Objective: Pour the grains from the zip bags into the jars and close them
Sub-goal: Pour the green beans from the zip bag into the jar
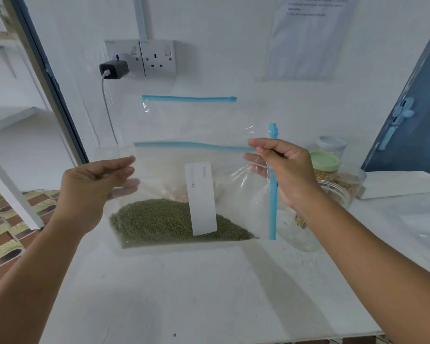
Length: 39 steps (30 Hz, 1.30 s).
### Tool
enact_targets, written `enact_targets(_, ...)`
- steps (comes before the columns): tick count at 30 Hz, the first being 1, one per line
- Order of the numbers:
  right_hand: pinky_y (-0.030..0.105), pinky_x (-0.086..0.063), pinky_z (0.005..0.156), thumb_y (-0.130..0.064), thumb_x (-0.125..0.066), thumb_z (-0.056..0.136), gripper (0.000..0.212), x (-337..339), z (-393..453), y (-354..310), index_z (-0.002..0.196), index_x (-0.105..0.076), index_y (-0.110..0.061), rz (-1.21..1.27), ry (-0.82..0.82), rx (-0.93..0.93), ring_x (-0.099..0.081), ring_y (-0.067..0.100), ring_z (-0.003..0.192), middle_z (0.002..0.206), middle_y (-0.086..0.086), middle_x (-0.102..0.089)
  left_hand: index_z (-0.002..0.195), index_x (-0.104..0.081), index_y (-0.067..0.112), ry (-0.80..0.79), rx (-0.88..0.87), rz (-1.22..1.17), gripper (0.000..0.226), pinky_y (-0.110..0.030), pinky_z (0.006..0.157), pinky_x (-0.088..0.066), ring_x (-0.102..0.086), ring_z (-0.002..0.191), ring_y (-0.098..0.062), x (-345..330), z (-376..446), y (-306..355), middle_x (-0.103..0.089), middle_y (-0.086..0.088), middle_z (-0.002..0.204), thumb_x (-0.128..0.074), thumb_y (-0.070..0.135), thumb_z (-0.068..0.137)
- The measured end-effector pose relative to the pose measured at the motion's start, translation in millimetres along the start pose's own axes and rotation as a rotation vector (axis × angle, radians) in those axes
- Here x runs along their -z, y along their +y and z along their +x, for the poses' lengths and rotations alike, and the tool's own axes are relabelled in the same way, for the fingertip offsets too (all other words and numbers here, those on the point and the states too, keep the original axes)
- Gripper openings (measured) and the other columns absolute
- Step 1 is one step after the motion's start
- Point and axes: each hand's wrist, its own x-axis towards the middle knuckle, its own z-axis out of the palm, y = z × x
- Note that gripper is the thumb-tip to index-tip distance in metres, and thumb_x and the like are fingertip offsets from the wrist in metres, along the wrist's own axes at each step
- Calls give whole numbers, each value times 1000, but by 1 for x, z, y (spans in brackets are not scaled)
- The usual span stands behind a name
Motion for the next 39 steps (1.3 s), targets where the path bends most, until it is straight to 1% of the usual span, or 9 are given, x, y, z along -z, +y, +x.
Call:
enact_targets(2, 36, -63, 86, 0, -62, 100, 19, -2, 2, -9, 107, -78, -10, 4, -7, 11, -78, 26, 99, 109, 2, -79, 110, -77, 3, 15, -23, 9, 30, -36, 77, -66, -78, 78, -26, -3, 1, 11, -79, -13, 96, -76, 4, 80)
enact_targets(6, 36, -63, 87, -1, -63, 100, 19, -3, 11, -29, 109, -77, -8, 15, -16, 34, -78, 26, 99, 112, 3, -79, 99, -82, 14, 47, -61, 12, 21, -36, 78, -65, -78, 76, -25, -10, 5, 32, -80, -10, 97, -78, 8, 79)
enact_targets(11, 41, -62, 92, -1, -62, 101, 19, 0, 25, -58, 110, -77, -8, 19, -25, 72, -78, 26, 99, 114, 3, -79, 92, -84, 19, 8, -100, 6, 17, -36, 80, -65, -77, 73, -20, -23, 14, 63, -80, -8, 99, -79, 12, 79)
enact_targets(14, 43, -61, 95, -1, -62, 101, 20, 4, 35, -75, 108, -78, -9, 39, -15, 78, -78, 27, 98, 114, 3, -78, 93, -84, 18, -5, -113, 8, 17, -38, 81, -65, -77, 72, -19, -35, 23, 80, -80, -8, 101, -80, 14, 77)
enact_targets(17, 43, -61, 95, -1, -61, 101, 20, 8, 43, -91, 110, -77, -8, 37, -17, 95, -78, 26, 97, 116, 5, -78, 93, -83, 17, -2, -130, 23, 15, -40, 81, -65, -76, 69, -17, -46, 31, 92, -80, -5, 94, -77, 7, 83)
enact_targets(25, 43, -61, 95, 0, -60, 102, 20, 30, 61, -120, 111, -76, -8, 58, -34, 143, -78, 28, 98, 117, 6, -77, 99, -81, 13, -7, -162, 18, 18, -42, 84, -64, -75, 71, -20, -75, 44, 118, -79, -8, 101, -80, 8, 82)
enact_targets(30, 40, -63, 91, -2, -61, 102, 20, 54, 71, -124, 112, -77, -8, 67, -14, 154, -78, 28, 98, 116, 6, -77, 99, -80, 12, -28, -143, 31, 18, -41, 84, -64, -72, 70, -19, -103, 49, 128, -79, -8, 103, -81, 8, 82)
enact_targets(35, 41, -62, 93, -2, -61, 102, 20, 80, 76, -121, 107, -78, -12, 100, -3, 135, -78, 28, 99, 116, 6, -77, 100, -79, 10, -46, -117, 36, 18, -38, 82, -64, -69, 67, -19, -129, 49, 130, -79, -8, 101, -80, 7, 82)
enact_targets(39, 37, -63, 86, -2, -61, 102, 20, 97, 79, -119, 105, -78, -13, 129, -4, 124, -78, 28, 98, 117, 7, -77, 95, -81, 12, -52, -106, 44, 15, -37, 80, -64, -68, 65, -18, -147, 50, 129, -79, -6, 99, -80, 5, 83)
